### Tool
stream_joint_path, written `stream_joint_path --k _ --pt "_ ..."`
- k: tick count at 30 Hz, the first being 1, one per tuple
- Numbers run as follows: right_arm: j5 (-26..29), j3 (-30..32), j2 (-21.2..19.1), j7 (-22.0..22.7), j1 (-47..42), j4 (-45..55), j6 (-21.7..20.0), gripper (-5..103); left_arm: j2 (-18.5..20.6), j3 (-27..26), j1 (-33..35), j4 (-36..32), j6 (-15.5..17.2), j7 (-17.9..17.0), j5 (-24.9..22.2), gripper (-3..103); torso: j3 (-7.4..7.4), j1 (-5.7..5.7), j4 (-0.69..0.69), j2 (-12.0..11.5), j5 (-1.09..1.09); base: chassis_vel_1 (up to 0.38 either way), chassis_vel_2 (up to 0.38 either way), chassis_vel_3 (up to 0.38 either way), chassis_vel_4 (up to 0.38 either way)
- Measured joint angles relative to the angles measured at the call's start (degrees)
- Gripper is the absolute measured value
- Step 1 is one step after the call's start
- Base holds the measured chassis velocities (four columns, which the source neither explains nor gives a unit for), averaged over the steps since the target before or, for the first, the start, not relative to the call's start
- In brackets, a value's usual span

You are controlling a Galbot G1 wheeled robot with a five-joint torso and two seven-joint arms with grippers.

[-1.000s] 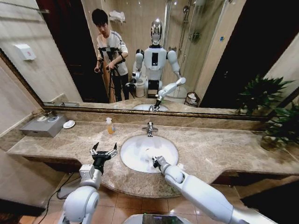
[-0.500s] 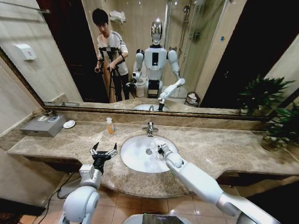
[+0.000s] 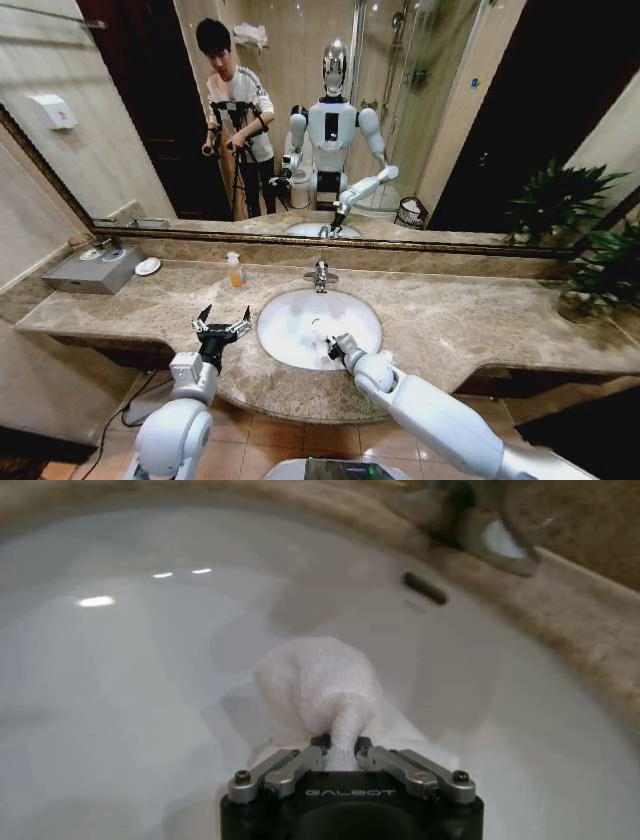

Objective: Pick up the towel from the sink counter and wipe the mirror surface.

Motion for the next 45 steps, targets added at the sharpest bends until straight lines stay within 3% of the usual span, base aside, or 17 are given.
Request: stream_joint_path --k 9,27,37,40,45 --pt "-1.5 3.4 4.6 -0.7 5.0 -11.1 3.8 8 0.0 0.0 0.0 0.0 0.0 0.0 0.0 100 0.01 0.01 -0.01 0.0 -0.02 0.000 0.000 0.000 0.000" --pt "1.1 -7.2 3.1 2.3 1.0 3.1 2.0 8 0.0 0.0 0.0 0.0 0.0 0.0 0.0 100 0.00 0.00 -0.03 0.0 -0.02 0.000 0.000 0.000 0.000" --pt "0.3 -3.4 11.3 2.0 6.6 -10.9 4.6 8 0.0 0.0 0.0 0.0 0.0 0.0 0.0 100 0.01 0.01 0.00 0.0 -0.03 0.000 0.000 0.000 0.000" --pt "-1.9 -1.6 13.6 2.6 7.8 -14.8 7.4 8 0.0 0.0 0.0 0.0 0.0 0.0 0.0 100 0.00 0.01 -0.01 0.0 -0.02 0.000 0.000 0.000 0.000" --pt "-2.7 -3.0 12.4 2.5 6.0 -13.4 7.7 8 0.0 0.0 0.0 0.0 0.0 0.0 0.0 100 0.00 0.01 -0.01 0.0 -0.03 0.000 0.000 0.000 0.000"
